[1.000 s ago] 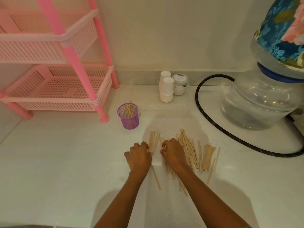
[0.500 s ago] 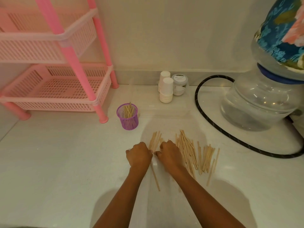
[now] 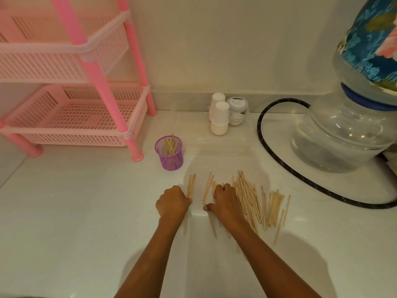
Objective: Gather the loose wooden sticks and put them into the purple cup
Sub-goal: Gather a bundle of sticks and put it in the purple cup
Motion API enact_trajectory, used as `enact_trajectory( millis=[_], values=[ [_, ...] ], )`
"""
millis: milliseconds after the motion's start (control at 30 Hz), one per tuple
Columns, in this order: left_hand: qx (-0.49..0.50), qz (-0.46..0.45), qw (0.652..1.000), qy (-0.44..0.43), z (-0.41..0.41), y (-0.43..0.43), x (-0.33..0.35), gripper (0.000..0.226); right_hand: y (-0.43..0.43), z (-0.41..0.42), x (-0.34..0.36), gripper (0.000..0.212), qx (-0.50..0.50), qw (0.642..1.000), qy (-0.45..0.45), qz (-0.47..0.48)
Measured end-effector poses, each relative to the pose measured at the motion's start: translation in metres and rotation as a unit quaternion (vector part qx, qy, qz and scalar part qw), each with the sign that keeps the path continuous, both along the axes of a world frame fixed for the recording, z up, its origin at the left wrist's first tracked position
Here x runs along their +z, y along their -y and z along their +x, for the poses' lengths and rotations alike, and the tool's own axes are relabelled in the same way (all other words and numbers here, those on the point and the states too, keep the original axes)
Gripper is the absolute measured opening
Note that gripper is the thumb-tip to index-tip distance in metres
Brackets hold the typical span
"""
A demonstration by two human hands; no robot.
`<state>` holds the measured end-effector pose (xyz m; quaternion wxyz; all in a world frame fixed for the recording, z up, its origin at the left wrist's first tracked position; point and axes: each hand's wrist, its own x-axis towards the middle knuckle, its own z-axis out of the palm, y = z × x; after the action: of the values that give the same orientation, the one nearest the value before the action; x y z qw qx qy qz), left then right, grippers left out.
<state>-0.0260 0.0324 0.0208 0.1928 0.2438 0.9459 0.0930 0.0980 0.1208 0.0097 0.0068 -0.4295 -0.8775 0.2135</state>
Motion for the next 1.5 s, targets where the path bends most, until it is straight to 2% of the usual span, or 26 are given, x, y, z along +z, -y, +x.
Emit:
enact_trajectory(
  millis=[267,367,467,667,933,1000,1100,1200,1400,1500],
  values=[
    [0.0,0.021,1.0,-0.001,0.011,0.011,0.006,0.041,-0.018,-0.028,0.003,0.029,-0.022,0.996,-0.043,0.069],
    [-0.025,0.034,0.999,0.001,0.017,0.016,0.004,0.064,-0.029,-0.037,0.003,0.034,0.018,0.994,-0.025,0.102],
    [-0.053,0.033,0.998,0.02,0.022,0.015,0.003,0.08,-0.032,-0.046,0.002,0.04,0.056,0.996,0.006,0.069],
    [-0.044,0.063,0.997,0.029,0.019,0.008,-0.001,0.057,-0.017,-0.046,-0.003,0.039,0.114,0.992,0.014,0.046],
    [-0.019,0.096,0.994,0.043,0.008,-0.004,-0.003,0.047,0.001,-0.03,-0.007,0.034,0.153,0.986,-0.009,0.059],
    [-0.009,0.091,0.995,0.04,0.006,-0.005,-0.002,0.048,0.001,-0.028,-0.002,0.035,0.132,0.989,-0.033,0.062],
    [0.002,0.068,0.998,0.015,0.006,-0.007,0.0,0.054,0.0,-0.026,0.01,0.032,0.043,0.996,-0.038,0.069],
    [0.006,0.054,0.999,0.008,0.006,-0.009,0.003,0.058,0.001,-0.024,0.016,0.049,-0.026,0.998,0.014,0.052],
    [0.008,0.031,0.999,0.016,0.007,-0.017,0.009,0.042,0.004,-0.024,0.015,0.068,-0.07,0.996,0.055,0.012],
    [0.012,0.036,0.999,0.035,0.01,-0.021,0.012,0.035,0.008,-0.03,0.015,0.06,-0.078,0.996,0.047,-0.011]
  ],
)
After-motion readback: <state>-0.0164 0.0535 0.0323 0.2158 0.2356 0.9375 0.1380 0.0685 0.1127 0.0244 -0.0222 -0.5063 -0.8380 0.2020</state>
